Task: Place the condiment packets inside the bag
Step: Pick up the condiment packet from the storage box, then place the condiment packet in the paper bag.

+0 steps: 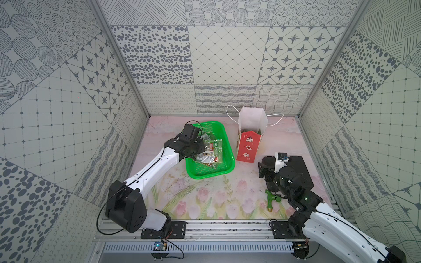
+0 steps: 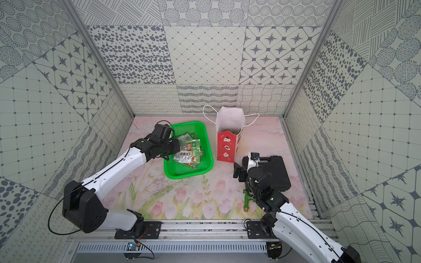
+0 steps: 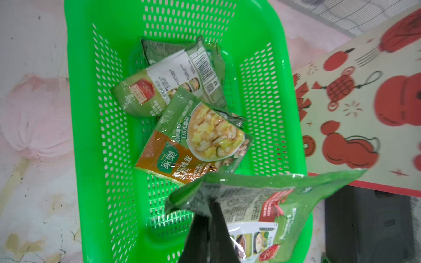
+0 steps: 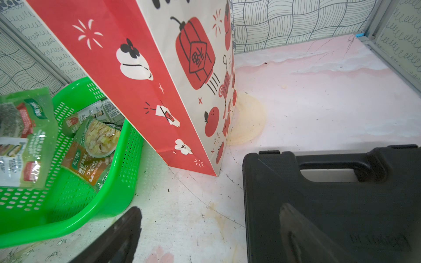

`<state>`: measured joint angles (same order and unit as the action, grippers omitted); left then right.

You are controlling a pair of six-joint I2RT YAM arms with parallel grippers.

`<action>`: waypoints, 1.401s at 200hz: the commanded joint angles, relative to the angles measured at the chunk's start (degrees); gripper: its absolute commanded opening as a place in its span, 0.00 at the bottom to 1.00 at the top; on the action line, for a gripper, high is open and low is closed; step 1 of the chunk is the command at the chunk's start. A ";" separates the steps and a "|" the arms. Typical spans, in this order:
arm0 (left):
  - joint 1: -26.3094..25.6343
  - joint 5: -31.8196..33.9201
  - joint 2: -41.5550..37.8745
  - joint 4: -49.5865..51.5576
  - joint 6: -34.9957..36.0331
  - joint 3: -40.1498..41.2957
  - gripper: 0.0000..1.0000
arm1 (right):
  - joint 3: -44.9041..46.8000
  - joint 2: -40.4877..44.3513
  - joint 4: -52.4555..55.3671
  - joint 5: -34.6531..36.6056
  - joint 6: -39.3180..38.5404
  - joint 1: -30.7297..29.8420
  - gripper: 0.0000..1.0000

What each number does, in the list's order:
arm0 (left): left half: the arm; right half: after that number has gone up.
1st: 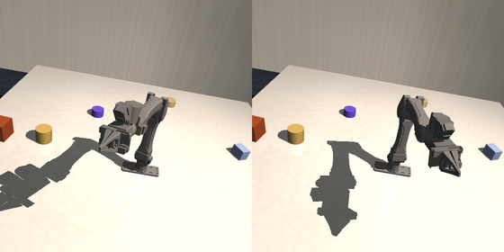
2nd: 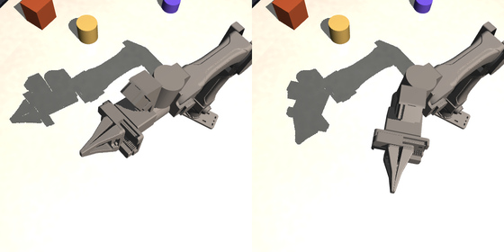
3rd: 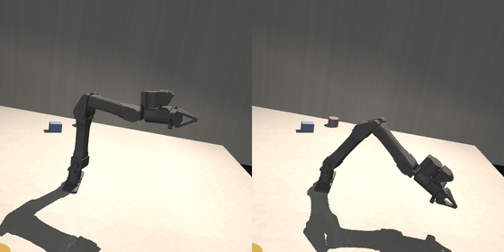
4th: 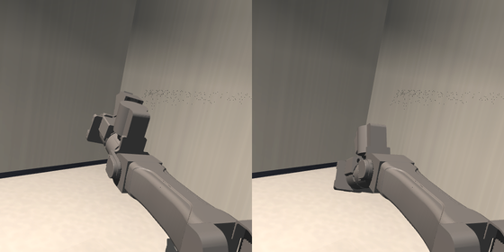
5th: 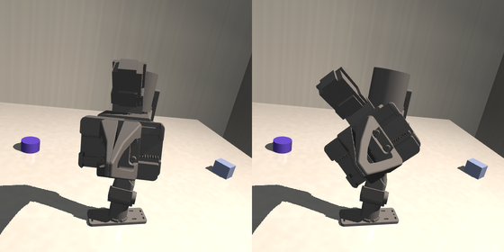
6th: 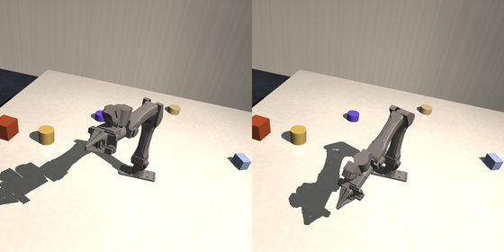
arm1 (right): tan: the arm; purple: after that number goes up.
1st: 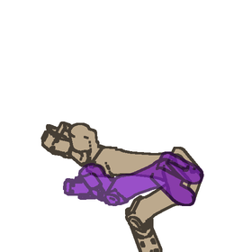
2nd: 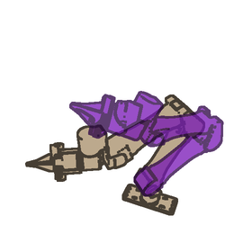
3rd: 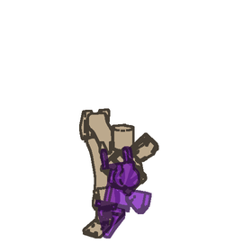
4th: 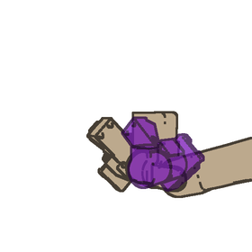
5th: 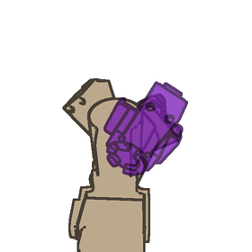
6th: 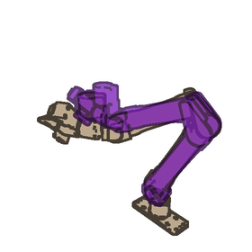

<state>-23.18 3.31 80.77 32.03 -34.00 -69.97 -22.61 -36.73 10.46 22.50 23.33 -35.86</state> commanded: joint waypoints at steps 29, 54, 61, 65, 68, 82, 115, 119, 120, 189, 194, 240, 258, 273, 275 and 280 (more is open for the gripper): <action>-4.01 0.26 -4.91 -3.65 -2.09 -9.53 0.00 | -0.24 -0.46 -2.11 0.83 -0.73 0.38 0.97; -7.73 3.45 -2.39 -4.38 -0.78 -15.97 0.00 | -0.31 -0.97 -2.11 1.12 -0.81 0.33 0.97; -8.67 4.08 -1.36 -4.62 -0.42 -17.81 0.00 | -0.33 -1.18 -2.11 1.21 -0.75 0.34 0.97; -9.28 4.45 -0.77 -4.95 -0.25 -18.93 0.00 | -0.30 -1.22 -2.11 1.23 -0.75 0.34 0.97; -9.62 4.69 -0.39 -5.23 -0.08 -19.61 0.00 | -0.31 -1.26 -2.17 1.23 -0.78 0.27 0.97; -11.31 6.07 1.57 -6.08 0.66 -22.69 0.00 | -0.26 -1.67 -2.28 1.49 -0.74 0.30 0.97; -15.46 12.61 6.25 -11.24 2.64 -29.28 0.00 | -0.57 -2.58 -2.28 1.98 -0.95 0.27 0.97; -15.92 13.57 6.96 -11.70 3.29 -30.12 0.00 | -0.48 -2.67 -2.28 2.08 -0.95 0.32 0.97; -16.10 13.83 7.17 -11.85 3.44 -30.34 0.00 | -0.54 -2.66 -2.28 2.14 -0.98 0.29 0.97; -23.48 29.19 24.03 -16.33 19.90 -49.17 0.00 | -0.59 -2.74 -2.26 1.77 -1.08 0.31 0.97; -23.89 30.34 25.72 -16.59 21.26 -50.93 0.00 | -0.61 -2.80 -2.21 1.76 -1.10 0.32 0.97; -26.46 37.69 40.68 -13.94 33.01 -68.44 0.00 | -0.85 -2.68 -1.93 1.41 -0.97 0.32 0.97; -27.14 40.13 46.06 -11.32 36.84 -75.43 0.00 | -0.92 -2.61 -1.85 1.16 -0.92 0.27 0.97; -27.49 41.83 48.75 -10.24 38.92 -78.22 0.00 | -0.93 -2.65 -1.76 0.98 -0.90 0.29 0.97; -27.52 41.92 48.95 -10.19 38.99 -78.28 0.00 | -0.96 -2.71 -1.76 1.03 -0.85 0.33 0.97; -27.53 42.18 49.32 -10.01 39.09 -78.22 0.00 | -0.97 -2.69 -1.76 0.97 -0.87 0.34 0.97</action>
<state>-49.58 35.55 124.31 21.61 -7.57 -141.05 -22.61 -38.89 10.46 23.57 23.09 -35.86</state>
